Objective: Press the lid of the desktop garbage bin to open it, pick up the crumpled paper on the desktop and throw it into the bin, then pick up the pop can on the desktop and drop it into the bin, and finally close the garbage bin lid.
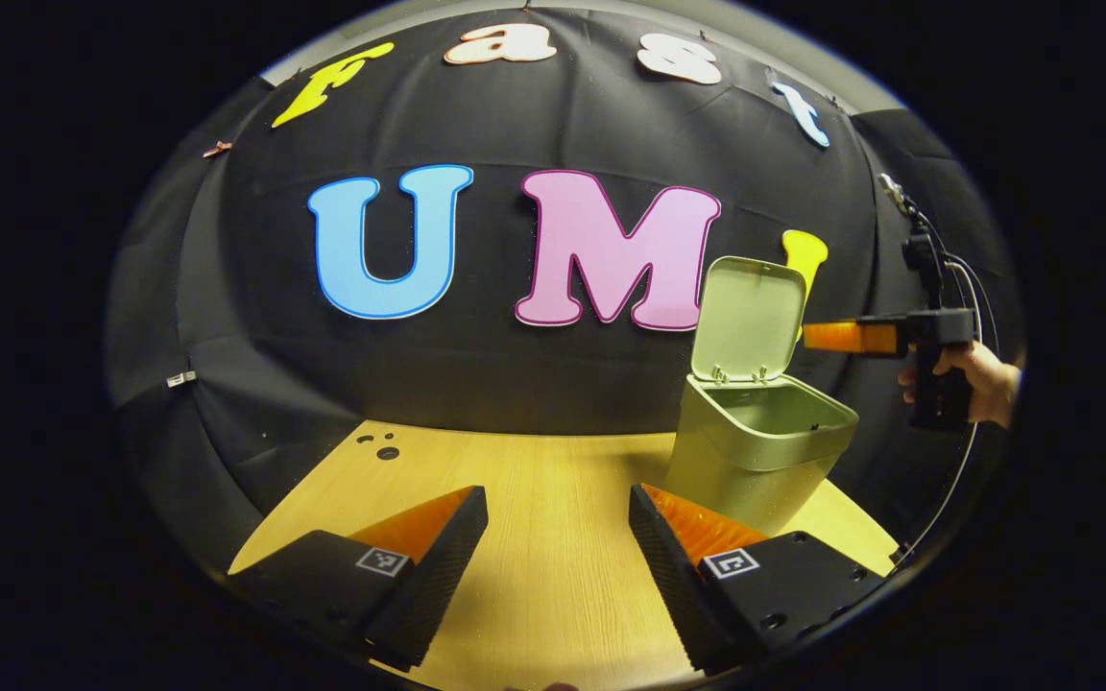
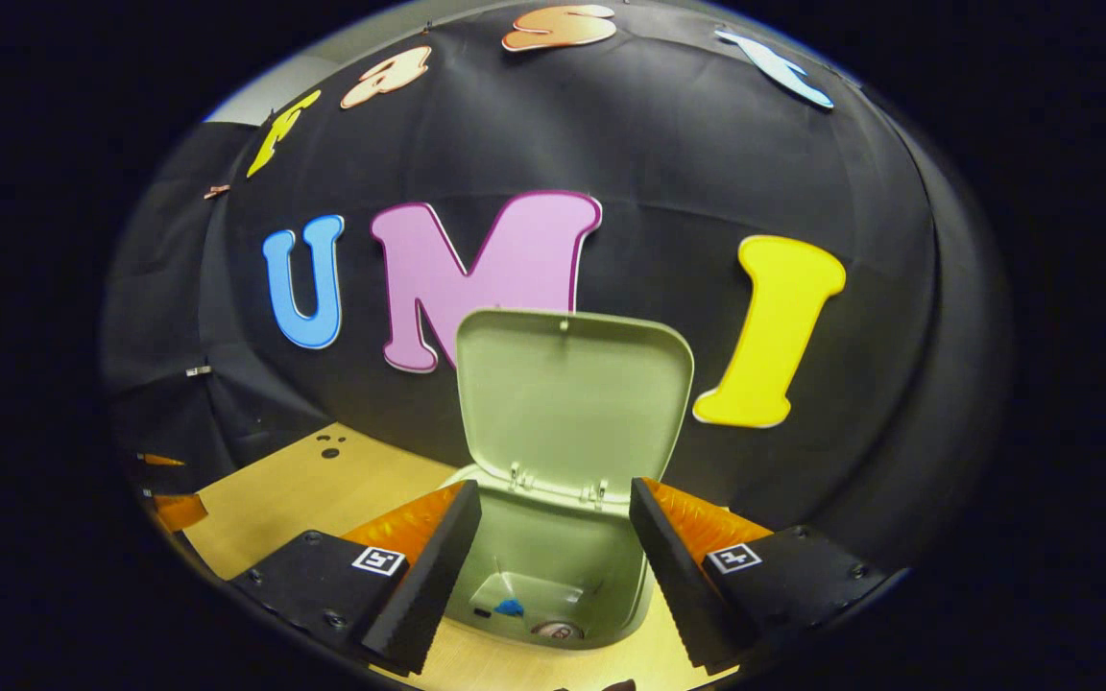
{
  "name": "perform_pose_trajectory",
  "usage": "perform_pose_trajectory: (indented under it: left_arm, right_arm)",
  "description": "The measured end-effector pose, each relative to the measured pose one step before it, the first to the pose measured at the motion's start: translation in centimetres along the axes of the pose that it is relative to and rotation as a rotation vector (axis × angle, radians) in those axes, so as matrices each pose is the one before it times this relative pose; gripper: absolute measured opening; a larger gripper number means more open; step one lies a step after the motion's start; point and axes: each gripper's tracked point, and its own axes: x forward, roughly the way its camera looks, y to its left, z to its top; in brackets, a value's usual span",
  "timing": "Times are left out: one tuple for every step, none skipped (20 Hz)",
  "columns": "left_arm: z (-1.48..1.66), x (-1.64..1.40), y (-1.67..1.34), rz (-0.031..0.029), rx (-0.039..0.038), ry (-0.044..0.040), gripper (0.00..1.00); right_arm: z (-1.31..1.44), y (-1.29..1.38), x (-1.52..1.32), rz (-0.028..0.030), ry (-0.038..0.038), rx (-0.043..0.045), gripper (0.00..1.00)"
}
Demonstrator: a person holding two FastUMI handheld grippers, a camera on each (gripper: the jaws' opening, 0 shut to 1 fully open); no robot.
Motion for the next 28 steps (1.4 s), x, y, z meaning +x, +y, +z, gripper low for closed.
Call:
perform_pose_trajectory:
  left_arm:
    - [-0.04,-0.097,-0.091,0.00039,-0.00136,-0.00125,0.95]
    - [0.06,-0.144,-0.005,0.00005,-0.00167,-0.00011,0.95]
    - [-0.015,-0.168,0.059,-0.0001,-0.00161,-0.00128,0.95]
    - [0.098,-0.203,0.079,0.00205,-0.00123,-0.00304,0.95]
    - [-0.043,-0.07,0.074,0.00252,-0.00133,-0.00188,0.95]
    - [0.021,-0.133,0.202,0.00457,-0.00165,-0.00057,0.95]
    - [-0.014,-0.172,0.29,0.00557,-0.00205,-0.00002,0.95]
    - [0.034,-0.171,0.166,0.00529,-0.00311,0.0005,0.95]
    - [-0.025,-0.169,0.216,0.00563,-0.00258,-0.00043,0.95]
    - [0.013,-0.189,0.299,0.0068,-0.00087,-0.00057,0.95]
    - [-0.105,-0.229,0.261,0.00658,-0.00003,-0.00005,0.95]
    - [0.039,-0.215,0.288,0.00764,0.00058,-0.00038,0.95]
    - [0.009,-0.205,0.331,0.00875,0.00094,-0.00061,0.95]
    - [0.006,-0.241,0.387,0.0108,-0.00004,0.00037,0.95]
    - [-0.061,-0.157,0.393,0.0105,-0.0025,0.00032,0.95]
    - [0.058,-0.236,0.336,0.00934,-0.00395,0.00032,0.95]
    - [-0.013,-0.06,0.386,0.01102,-0.00351,0.00021,0.95]
    - [0.036,-0.119,0.4,0.01105,-0.0033,0.00013,0.95]
    - [-0.11,-0.115,0.198,0.0072,-0.00228,0.00067,0.95]
    - [-0.01,-0.14,0.256,0.00711,-0.00221,0.00047,0.95]
    - [-0.073,-0.018,0.101,0.00374,-0.00187,0.00125,0.95]
    - [0.004,-0.107,0.092,0.00226,-0.00073,0.00065,0.95]
    - [-0.107,-0.025,0.092,0.00145,0.00085,0.00108,0.95]
    - [0.026,-0.077,0.043,-0.00023,0.00102,0.00004,0.95]
    - [-0.003,0.002,0.003,-0.00141,0.00017,-0.00054,0.95]
    - [-0.02,0.024,-0.037,-0.00282,-0.00073,0.00086,0.95]
    - [-0.096,0.077,-0.052,-0.00416,-0.00033,0.00111,0.95]
    - [0.044,0.043,0.008,-0.00407,0.00076,0.00003,0.95]
  right_arm:
    - [1.232,0.032,0.219,0.00335,-0.02143,-0.00412,0.98]
    - [1.375,-0.043,0.376,-0.00263,-0.0247,-0.00541,0.98]
    - [1.226,-0.237,0.268,-0.00342,-0.02408,-0.00572,0.98]
    - [1.145,-0.145,0.457,-0.00548,-0.0223,-0.00457,0.98]
    - [1.093,-0.145,0.364,-0.00533,-0.02228,-0.0004,0.98]
    - [1.019,-0.043,0.437,-0.00294,-0.02037,0.00303,0.98]
    - [0.887,-0.082,0.435,-0.00418,-0.02101,0.00475,0.98]
    - [0.733,-0.05,0.604,-0.00511,-0.01907,0.00486,0.98]
    - [0.638,-0.137,0.501,-0.00429,-0.01528,0.00294,0.98]
    - [0.275,-0.001,0.638,-0.00764,-0.00815,-0.00037,0.97]
    - [0.117,-0.086,0.59,-0.00776,-0.00611,-0.00176,0.98]
    - [0.016,0.089,0.641,-0.00528,-0.00403,-0.00518,0.98]
    - [0.063,-0.035,0.583,-0.00651,-0.00519,-0.00836,0.98]
    - [-0.05,0.19,0.624,-0.00642,-0.00344,-0.00729,0.98]
    - [-0.103,0.193,0.481,0.0001,-0.00237,-0.00826,0.98]
    - [0.07,0.24,0.444,-0.00318,-0.00629,-0.00567,0.98]
    - [0.138,0.049,0.453,-0.00216,-0.00499,0.00045,0.98]
    - [0.066,0.216,0.393,0.00108,-0.00213,0.00539,0.98]
    - [-0.03,-0.028,0.31,-0.00194,-0.00013,0.00824,0.98]
    - [-0.022,-0.063,0.391,-0.00588,-0.00123,0.00722,0.98]
    - [-0.09,-0.313,0.324,-0.00991,0.00139,0.00637,0.98]
    - [-0.184,-0.244,0.256,-0.00853,0.00564,0.00516,0.98]
    - [-0.254,-0.376,-0.197,-0.00832,0.00969,0.00627,0.98]
    - [-0.604,-0.115,0.012,-0.00434,0.01902,0.00749,0.98]
    - [-0.428,0.052,-0.091,0.0069,0.01292,0.01736,0.98]
    - [0.027,0.069,0.07,-0.00259,0.00506,0.02264,0.98]
    - [-0.296,0.082,-0.503,0.00911,0.00992,0.01144,0.98]
    - [-0.033,0.053,-0.509,0.00194,0.0019,0.0085,0.98]
